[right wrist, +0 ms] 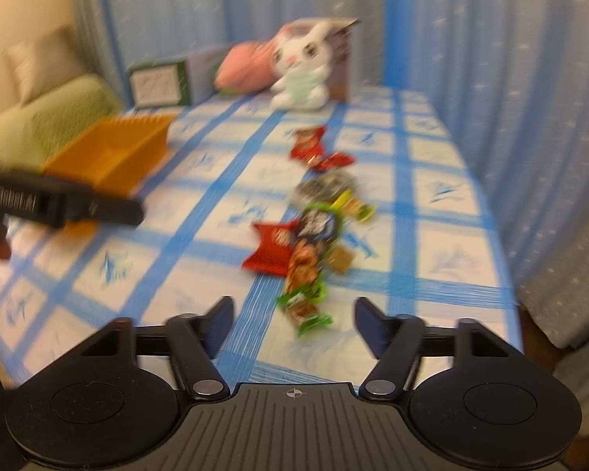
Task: Organize snacks
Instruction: 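Grasp the green-wrapped brown candy with the right tool while the left tool grasps the red packet, then carry the red packet and green-wrapped candy over the orange tray with both tools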
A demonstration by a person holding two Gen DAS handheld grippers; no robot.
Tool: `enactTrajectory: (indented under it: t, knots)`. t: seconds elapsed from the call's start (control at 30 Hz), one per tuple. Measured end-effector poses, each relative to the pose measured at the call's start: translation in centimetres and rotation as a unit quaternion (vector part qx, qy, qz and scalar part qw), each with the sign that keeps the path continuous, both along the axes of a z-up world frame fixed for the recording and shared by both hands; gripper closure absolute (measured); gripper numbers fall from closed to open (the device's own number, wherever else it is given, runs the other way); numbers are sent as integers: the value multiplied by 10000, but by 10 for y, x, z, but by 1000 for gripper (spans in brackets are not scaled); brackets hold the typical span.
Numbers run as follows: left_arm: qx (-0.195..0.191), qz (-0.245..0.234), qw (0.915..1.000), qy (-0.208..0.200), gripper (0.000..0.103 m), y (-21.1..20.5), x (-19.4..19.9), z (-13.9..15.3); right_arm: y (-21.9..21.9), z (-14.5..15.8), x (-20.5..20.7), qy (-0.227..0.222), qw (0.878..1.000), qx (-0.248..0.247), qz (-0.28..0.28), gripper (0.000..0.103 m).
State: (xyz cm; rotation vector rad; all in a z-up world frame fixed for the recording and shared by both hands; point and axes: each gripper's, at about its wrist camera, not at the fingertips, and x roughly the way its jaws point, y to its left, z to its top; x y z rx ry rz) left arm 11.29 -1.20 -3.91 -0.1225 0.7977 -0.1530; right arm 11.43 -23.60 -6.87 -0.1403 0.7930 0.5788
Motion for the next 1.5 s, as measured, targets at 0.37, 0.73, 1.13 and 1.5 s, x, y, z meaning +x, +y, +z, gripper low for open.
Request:
enactTrajectory:
  t: [0.37, 0.73, 1.13, 1.5]
  knots:
    - [-64, -241, 9995, 196, 5, -4, 32, -29, 20, -46, 36, 79, 9968, -554, 577, 65]
    - [-318, -521, 9977, 290, 13, -18, 44, -44, 5, -36, 25, 8, 9993, -303, 238, 81]
    - [-675, -452, 9963, 280, 51, -50, 86, -62, -28, -30, 32, 95, 9970, -45, -764, 81]
    - [258, -649, 9972, 273, 78, -58, 85, -73, -30, -31, 27, 176, 9951, 24, -968, 81]
